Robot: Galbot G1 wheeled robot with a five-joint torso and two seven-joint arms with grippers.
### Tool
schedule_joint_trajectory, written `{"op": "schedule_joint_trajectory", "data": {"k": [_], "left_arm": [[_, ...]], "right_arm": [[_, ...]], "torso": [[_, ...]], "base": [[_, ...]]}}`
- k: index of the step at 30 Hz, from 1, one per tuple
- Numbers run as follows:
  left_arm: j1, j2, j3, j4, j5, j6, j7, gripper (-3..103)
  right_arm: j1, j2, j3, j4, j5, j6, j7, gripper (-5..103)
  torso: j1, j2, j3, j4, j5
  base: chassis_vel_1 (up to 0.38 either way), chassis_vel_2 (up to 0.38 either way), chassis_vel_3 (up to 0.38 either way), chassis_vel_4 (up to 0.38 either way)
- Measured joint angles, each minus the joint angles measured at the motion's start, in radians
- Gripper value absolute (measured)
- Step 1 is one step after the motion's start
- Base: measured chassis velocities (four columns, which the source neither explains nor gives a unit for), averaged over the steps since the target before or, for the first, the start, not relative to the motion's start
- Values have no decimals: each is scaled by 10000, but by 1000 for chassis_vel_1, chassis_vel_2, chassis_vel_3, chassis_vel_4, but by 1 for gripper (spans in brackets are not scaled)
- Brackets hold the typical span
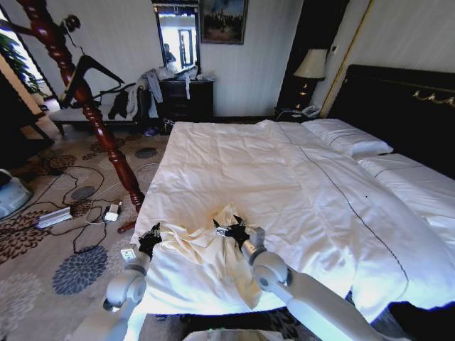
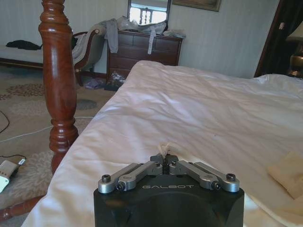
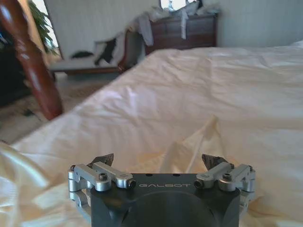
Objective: Pick up the clothes from the bed and hang them on the clothes hanger.
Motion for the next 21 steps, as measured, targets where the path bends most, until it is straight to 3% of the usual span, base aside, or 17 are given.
{"op": "schedule_joint_trajectory", "data": {"k": [7, 10, 13, 16, 18, 19, 21], "left_arm": [[-21, 20, -5, -112, -44, 27, -30, 0], [-15, 45, -32, -175, -74, 42, -53, 0], [-13, 55, -35, -186, -77, 59, -65, 0], [-28, 58, -27, -186, -79, 86, -81, 0], [-33, 54, -19, -185, -80, 87, -82, 0], [-42, 38, 5, -173, -72, 92, -90, 0], [-43, 26, 20, -170, -64, 95, -112, 0]], "right_arm": [[730, 351, -235, -637, 64, -406, 578, 103], [796, 311, -244, -656, 235, -410, 673, 90], [750, 243, -233, -609, 277, -416, 700, 85], [554, 80, -198, -468, 205, -458, 708, 68], [517, 62, -190, -443, 197, -459, 704, 68], [419, 21, -156, -376, 182, -459, 678, 57], [294, -42, -97, -290, 140, -436, 582, 52]], "torso": [[0, -1, 1, 0, 1], [0, 0, 1, -1, 0], [0, 0, 1, -1, 1], [0, 0, 0, -2, 1], [0, -1, 0, -1, 1], [1, 0, 0, -1, 1], [1, 0, 0, 0, 1]], "base": [[0, 0, 0, 0], [0, 0, 0, 0], [0, 0, 0, 0], [0, 0, 0, 0], [0, 0, 0, 0], [0, 0, 0, 0], [0, 0, 0, 0]]}}
